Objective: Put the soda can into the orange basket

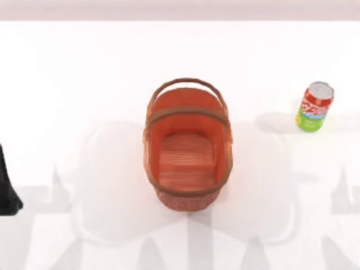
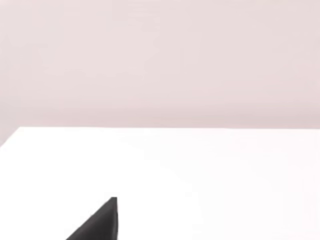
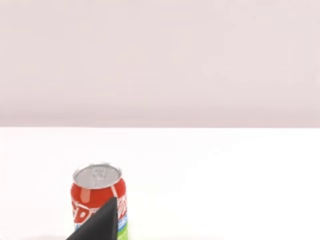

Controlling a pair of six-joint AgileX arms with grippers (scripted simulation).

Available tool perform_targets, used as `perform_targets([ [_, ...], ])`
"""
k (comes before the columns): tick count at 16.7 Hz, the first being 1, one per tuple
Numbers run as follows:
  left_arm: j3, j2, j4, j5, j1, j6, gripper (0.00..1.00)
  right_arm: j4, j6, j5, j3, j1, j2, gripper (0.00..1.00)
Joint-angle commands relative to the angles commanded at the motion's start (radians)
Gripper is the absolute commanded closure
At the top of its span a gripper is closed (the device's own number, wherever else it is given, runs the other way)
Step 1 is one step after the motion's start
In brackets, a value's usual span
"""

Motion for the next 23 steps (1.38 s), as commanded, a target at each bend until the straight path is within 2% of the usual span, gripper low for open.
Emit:
perform_targets([
  [5, 0.000, 0.000, 0.000, 0.000, 0.000, 0.000, 0.00, -0.042, -0.018, -0.004, 0.059, 0.010, 0.061, 0.00],
  [9, 0.000, 0.000, 0.000, 0.000, 0.000, 0.000, 0.00, -0.188, -0.078, -0.007, 0.274, 0.033, 0.288, 0.00],
  [23, 0.000, 0.000, 0.000, 0.000, 0.000, 0.000, 0.00, -1.066, -0.422, 0.002, 1.570, 0.142, 1.767, 0.00],
])
